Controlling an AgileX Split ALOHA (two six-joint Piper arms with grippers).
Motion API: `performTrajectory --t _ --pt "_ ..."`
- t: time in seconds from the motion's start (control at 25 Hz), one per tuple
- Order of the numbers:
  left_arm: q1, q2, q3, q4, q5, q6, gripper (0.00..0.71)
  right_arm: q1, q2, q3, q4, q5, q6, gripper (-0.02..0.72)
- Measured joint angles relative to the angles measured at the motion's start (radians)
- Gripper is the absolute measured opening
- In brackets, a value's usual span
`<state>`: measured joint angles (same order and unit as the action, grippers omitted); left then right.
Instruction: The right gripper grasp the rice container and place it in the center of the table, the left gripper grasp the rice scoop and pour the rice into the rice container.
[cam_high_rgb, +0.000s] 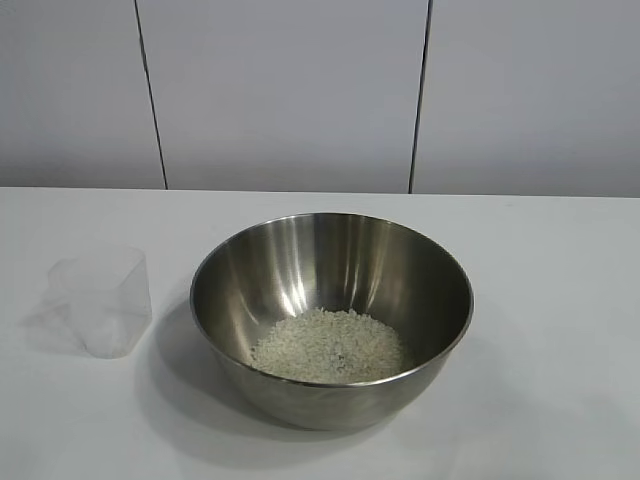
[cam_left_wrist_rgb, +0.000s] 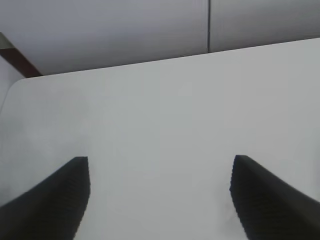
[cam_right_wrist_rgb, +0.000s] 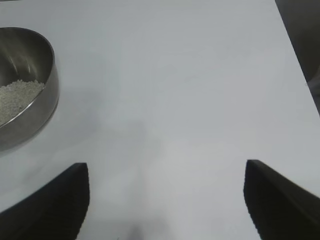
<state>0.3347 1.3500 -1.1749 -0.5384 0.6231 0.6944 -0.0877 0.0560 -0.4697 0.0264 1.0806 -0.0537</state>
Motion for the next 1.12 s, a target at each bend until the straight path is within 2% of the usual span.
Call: performTrajectory --t 0.04,0.12,0.16,0.24,0.36,0.48,0.6,0.72,0.88,1.12 --pt "0.046 -0.011 -0.008 -0.016 0.012 0.005 0.564 0.0 0.0 0.0 0.0 0.0 0.0 0.578" --pt "0.108 -0.046 -0.014 -0.029 0.035 0.01 0.564 0.0 0.0 0.0 0.0 0.0 0.0 0.578" --pt "0.123 -0.072 -0.014 -0.032 0.047 0.01 0.564 0.0 0.0 0.0 0.0 0.0 0.0 0.578" --pt "0.119 -0.124 -0.014 -0.035 0.096 0.006 0.564 0.0 0.0 0.0 0.0 0.0 0.0 0.578" --pt "0.041 -0.21 -0.014 -0.036 0.147 -0.005 0.564 0.0 0.0 0.0 0.0 0.0 0.0 0.578" --pt "-0.095 -0.296 -0.009 -0.028 0.159 -0.009 0.564 0.0 0.0 0.0 0.0 0.0 0.0 0.578" --pt "-0.184 -0.411 0.043 0.003 0.14 -0.034 0.564 0.0 0.0 0.0 -0.001 0.0 0.0 0.578" --pt "-0.207 -0.523 0.12 0.073 0.082 -0.09 0.564 0.0 0.0 0.0 -0.001 0.0 0.0 0.578" --pt "-0.208 -0.646 0.251 0.183 0.088 -0.225 0.564 0.0 0.0 0.0 -0.003 0.0 0.0 0.578" --pt "-0.236 -0.914 0.507 0.223 0.091 -0.329 0.565 0.0 0.0 0.0 -0.003 0.0 0.0 0.578"
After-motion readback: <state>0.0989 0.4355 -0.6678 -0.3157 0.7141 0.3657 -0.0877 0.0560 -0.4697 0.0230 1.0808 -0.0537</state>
